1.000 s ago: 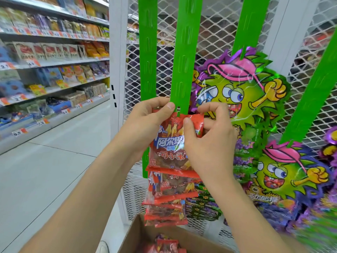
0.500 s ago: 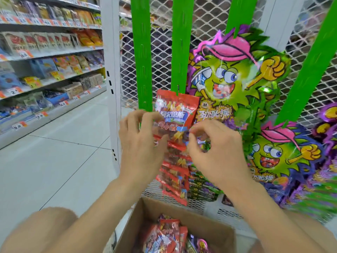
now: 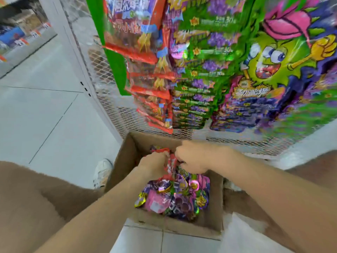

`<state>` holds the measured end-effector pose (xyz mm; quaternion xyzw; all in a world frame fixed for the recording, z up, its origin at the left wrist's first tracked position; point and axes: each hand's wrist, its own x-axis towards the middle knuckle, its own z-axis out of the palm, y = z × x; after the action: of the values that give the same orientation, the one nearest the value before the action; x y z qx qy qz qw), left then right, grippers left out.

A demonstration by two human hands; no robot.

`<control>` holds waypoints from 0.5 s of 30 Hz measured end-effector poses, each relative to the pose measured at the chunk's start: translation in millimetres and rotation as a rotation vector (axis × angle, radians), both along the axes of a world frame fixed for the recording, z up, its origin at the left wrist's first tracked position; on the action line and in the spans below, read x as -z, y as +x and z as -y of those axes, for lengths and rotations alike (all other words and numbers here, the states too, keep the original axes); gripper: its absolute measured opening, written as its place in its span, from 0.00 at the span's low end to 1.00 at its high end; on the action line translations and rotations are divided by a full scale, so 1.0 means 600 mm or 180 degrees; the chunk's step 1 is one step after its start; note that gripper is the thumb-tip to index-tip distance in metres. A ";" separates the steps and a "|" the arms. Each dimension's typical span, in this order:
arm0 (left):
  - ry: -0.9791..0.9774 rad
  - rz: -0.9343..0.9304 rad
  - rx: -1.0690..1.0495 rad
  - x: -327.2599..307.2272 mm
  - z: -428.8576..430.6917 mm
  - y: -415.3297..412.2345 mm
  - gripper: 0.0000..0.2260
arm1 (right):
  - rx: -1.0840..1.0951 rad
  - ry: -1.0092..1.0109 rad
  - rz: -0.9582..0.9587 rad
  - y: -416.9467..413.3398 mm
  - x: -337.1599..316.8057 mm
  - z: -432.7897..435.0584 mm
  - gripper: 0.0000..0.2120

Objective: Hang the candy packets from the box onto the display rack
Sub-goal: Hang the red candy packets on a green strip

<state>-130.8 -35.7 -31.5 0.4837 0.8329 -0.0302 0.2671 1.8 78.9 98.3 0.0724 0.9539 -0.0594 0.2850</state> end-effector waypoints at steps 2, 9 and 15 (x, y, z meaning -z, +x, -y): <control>-0.0024 0.0057 -0.0089 0.095 -0.003 -0.003 0.30 | 0.0006 0.0104 0.0061 0.000 0.024 -0.010 0.07; -0.0018 -0.0301 -0.0304 0.226 0.004 -0.032 0.36 | 0.0111 0.0235 0.0253 -0.010 0.063 -0.054 0.04; -0.0315 -0.1018 0.0173 0.232 0.014 -0.032 0.27 | 0.0050 0.0202 0.0315 -0.017 0.077 -0.047 0.04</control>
<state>-150.2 -44.0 -170.7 0.4813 0.8489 -0.1551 0.1537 -8.4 106.8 51.9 0.0918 0.9395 -0.0277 0.3290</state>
